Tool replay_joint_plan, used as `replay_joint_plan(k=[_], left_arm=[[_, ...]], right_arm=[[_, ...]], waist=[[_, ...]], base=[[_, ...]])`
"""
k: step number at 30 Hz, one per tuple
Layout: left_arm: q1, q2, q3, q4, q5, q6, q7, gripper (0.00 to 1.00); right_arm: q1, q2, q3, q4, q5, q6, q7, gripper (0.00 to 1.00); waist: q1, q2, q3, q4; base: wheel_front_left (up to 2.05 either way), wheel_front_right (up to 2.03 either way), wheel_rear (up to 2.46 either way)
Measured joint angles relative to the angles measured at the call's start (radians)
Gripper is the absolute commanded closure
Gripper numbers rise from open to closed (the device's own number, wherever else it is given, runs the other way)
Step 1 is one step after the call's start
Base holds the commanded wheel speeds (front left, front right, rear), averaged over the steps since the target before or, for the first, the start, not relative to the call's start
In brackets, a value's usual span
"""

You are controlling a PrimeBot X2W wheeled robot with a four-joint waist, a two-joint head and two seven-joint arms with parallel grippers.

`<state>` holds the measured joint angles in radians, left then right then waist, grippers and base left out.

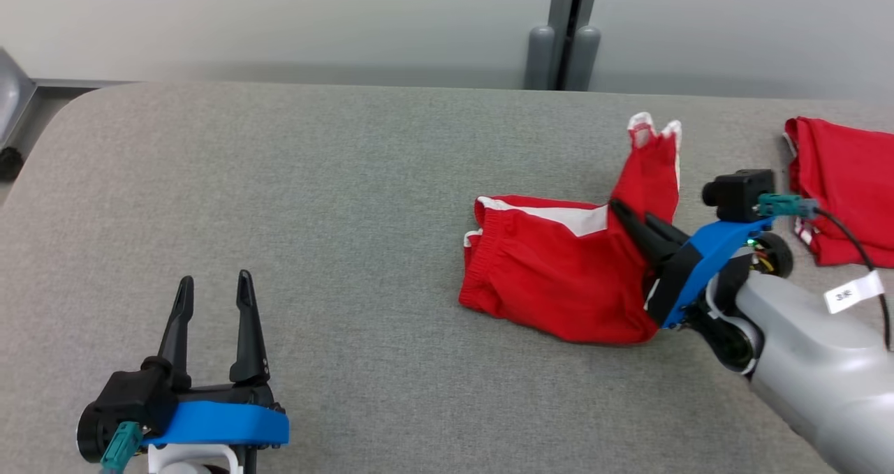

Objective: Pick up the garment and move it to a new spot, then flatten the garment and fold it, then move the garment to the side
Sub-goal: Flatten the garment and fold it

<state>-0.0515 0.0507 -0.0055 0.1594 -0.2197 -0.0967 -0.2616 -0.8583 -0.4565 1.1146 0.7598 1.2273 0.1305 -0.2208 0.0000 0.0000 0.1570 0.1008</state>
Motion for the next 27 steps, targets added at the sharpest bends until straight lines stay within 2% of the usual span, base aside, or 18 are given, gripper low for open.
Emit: replay_joint_plan(k=[11, 20, 21, 22, 23, 27], left_arm=[[-0.019, 0.0, -0.031, 0.001, -0.018, 0.008, 0.0, 0.0], [-0.033, 0.0, -0.034, 0.001, -0.025, 0.009, 0.0, 0.0], [-0.034, 0.0, -0.034, 0.002, -0.025, 0.009, 0.0, 0.0], [-0.035, 0.0, -0.034, 0.004, -0.025, 0.009, 0.0, 0.0], [-0.036, 0.0, -0.035, 0.006, -0.025, 0.009, 0.0, 0.0], [-0.037, 0.0, -0.036, 0.009, -0.025, 0.009, 0.0, 0.0]], right_arm=[[0.012, 0.093, 0.008, 0.006, -0.058, 0.0, 0.03, 1.0], [0.059, 0.154, 0.002, 0.002, -0.105, 0.0, 0.021, 1.0], [0.064, 0.161, 0.0, 0.006, -0.112, 0.0, 0.018, 0.55], [0.067, 0.166, -0.001, 0.01, -0.122, 0.0, 0.013, 0.55], [0.07, 0.17, -0.001, 0.012, -0.13, 0.0, 0.013, 0.02], [0.077, 0.171, -0.02, 0.014, -0.175, 0.0, -0.01, 0.0]], waist=[[0.0, 0.0, 0.033, 0.052], [0.0, 0.0, 0.053, 0.06], [0.0, 0.0, 0.053, 0.06], [0.0, 0.0, 0.053, 0.059], [0.0, 0.0, 0.052, 0.058], [0.0, 0.0, 0.043, 0.053]], base=[[0.0, 0.0, 0.0], [0.0, 0.0, 0.0], [0.0, 0.0, 0.0], [0.0, 0.0, 0.0], [0.0, 0.0, 0.0], [0.0, 0.0, 0.0]])
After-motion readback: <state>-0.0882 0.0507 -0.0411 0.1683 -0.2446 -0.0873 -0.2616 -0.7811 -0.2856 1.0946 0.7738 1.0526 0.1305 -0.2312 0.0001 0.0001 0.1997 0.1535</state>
